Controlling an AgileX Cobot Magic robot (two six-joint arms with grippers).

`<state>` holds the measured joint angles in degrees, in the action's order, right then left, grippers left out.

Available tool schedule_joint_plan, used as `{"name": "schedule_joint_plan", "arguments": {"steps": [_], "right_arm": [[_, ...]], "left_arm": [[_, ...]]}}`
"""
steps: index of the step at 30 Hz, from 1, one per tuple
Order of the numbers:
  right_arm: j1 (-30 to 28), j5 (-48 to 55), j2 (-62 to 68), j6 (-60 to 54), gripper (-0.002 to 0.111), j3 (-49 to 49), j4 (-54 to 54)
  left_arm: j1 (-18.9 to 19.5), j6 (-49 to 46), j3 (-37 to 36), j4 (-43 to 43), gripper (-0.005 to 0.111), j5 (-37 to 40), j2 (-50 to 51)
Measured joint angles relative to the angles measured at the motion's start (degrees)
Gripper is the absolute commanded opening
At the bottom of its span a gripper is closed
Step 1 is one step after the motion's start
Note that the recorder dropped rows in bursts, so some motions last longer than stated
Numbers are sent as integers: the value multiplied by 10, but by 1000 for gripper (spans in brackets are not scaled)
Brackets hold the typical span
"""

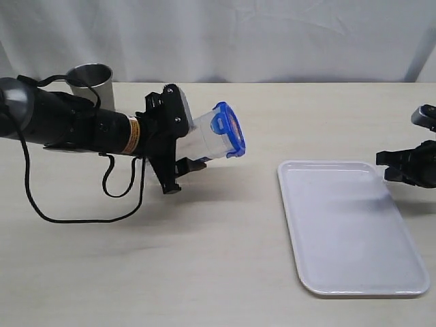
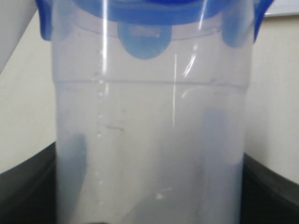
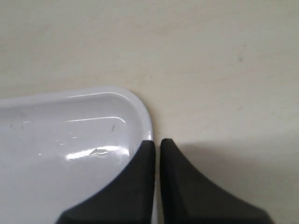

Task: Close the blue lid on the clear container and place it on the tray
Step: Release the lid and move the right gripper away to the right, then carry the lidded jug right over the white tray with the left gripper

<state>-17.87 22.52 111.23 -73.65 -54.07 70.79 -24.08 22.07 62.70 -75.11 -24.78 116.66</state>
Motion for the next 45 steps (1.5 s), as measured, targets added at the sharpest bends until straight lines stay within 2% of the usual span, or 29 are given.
{"name": "schedule_joint_plan", "arguments": {"steps": [5,12,18,22,29,37,40,45], "right_arm": [[0,29,-42,-12,4,0,2],[0,95,-93,-69,4,0,48],[0,131,-99,-126,4,0,110],[0,152,-99,-144,4,0,133],[0,174,-99,-149,4,-1,140],[0,178,-99,-150,4,-1,140],[0,178,-99,-151,4,-1,140],[0,178,-99,-152,4,-1,140]], "left_arm": [[-23,26,0,-23,0,29,-6],[-101,27,7,-24,0,151,-33],[-187,-74,36,-26,0,236,-34],[-223,-149,67,-26,0,275,-34],[-264,-252,126,-40,0,328,-30],[-298,-289,180,-172,0,443,38],[-300,-290,186,-191,0,455,56],[-302,-290,188,-196,0,426,63]]}}
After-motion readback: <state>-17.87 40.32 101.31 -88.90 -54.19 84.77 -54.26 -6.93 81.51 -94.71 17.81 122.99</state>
